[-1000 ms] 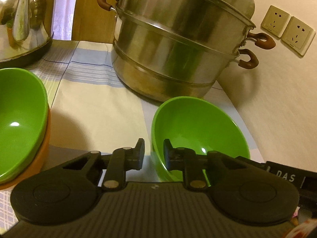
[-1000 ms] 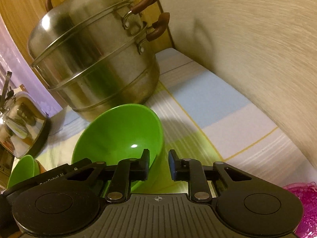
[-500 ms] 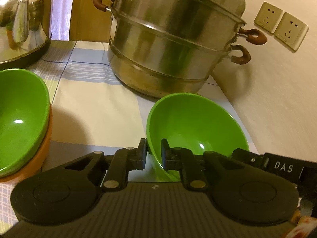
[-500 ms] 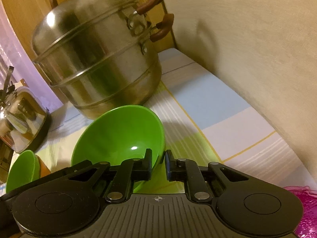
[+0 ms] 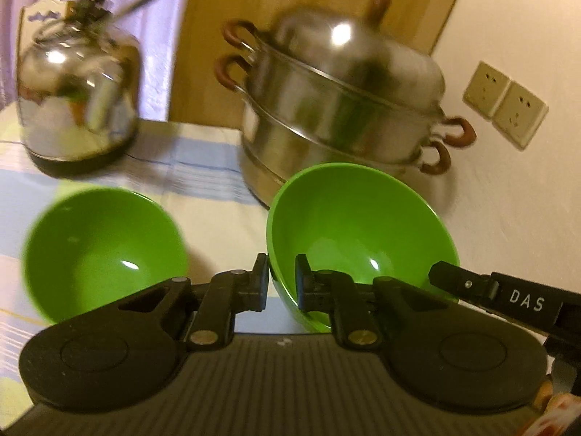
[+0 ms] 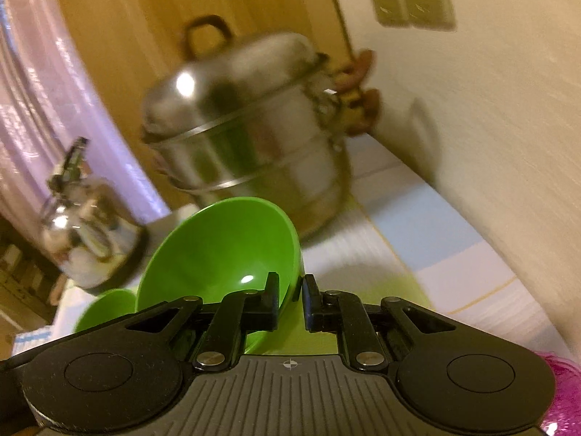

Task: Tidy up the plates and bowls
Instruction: 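Lift the small green bowl with both tools over the green-orange stack, then lower the small green bowl onto the stack and open both tools, then pull both tools back from the bowl stack, then close both tools on the rim of the green-orange bowl stack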

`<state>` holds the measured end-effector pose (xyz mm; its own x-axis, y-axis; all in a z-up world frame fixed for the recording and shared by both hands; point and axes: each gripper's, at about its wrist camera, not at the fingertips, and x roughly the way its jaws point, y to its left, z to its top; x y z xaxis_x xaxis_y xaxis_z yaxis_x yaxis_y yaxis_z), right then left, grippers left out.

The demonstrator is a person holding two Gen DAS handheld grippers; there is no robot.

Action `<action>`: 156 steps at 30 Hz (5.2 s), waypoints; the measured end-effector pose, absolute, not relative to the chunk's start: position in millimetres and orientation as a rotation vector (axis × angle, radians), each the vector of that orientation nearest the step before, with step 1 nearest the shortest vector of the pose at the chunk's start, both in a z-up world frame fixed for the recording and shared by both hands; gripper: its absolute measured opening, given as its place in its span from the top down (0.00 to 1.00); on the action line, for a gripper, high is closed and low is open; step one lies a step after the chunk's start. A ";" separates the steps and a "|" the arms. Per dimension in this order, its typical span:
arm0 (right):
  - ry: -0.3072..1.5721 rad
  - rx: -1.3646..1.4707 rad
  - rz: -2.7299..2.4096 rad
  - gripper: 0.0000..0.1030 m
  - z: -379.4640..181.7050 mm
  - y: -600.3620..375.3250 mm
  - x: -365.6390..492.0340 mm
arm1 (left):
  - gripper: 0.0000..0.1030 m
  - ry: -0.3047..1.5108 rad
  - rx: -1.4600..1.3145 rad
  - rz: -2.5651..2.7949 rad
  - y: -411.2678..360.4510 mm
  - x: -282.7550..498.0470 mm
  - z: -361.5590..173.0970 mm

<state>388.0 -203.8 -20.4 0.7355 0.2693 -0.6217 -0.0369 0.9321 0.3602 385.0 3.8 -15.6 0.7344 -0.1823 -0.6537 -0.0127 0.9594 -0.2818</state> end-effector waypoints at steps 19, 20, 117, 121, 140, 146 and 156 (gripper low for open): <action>0.760 0.291 0.413 0.88 -19.0 -62.2 390.6 | 0.88 0.724 -0.288 0.111 136.8 354.5 1.0; 0.768 0.287 0.416 0.88 -23.2 -59.9 391.4 | 0.88 0.727 -0.291 0.112 138.6 356.2 -2.4; 0.887 0.206 0.118 0.31 -4.5 -176.1 94.5 | 0.13 0.757 -0.263 0.035 63.9 84.3 24.1; 0.892 0.212 0.121 0.31 -4.8 -175.7 96.3 | 0.13 0.760 -0.271 0.038 66.3 84.5 22.8; 0.889 0.275 0.200 0.31 -10.6 -153.3 179.6 | 0.13 0.766 -0.376 0.092 124.9 166.9 19.2; 0.887 0.309 0.253 0.31 -12.4 -132.2 239.3 | 0.13 0.767 -0.416 0.103 152.8 220.9 15.5; 0.906 0.368 0.320 0.31 -23.4 -99.6 343.1 | 0.14 0.796 -0.505 0.113 188.3 307.0 -7.6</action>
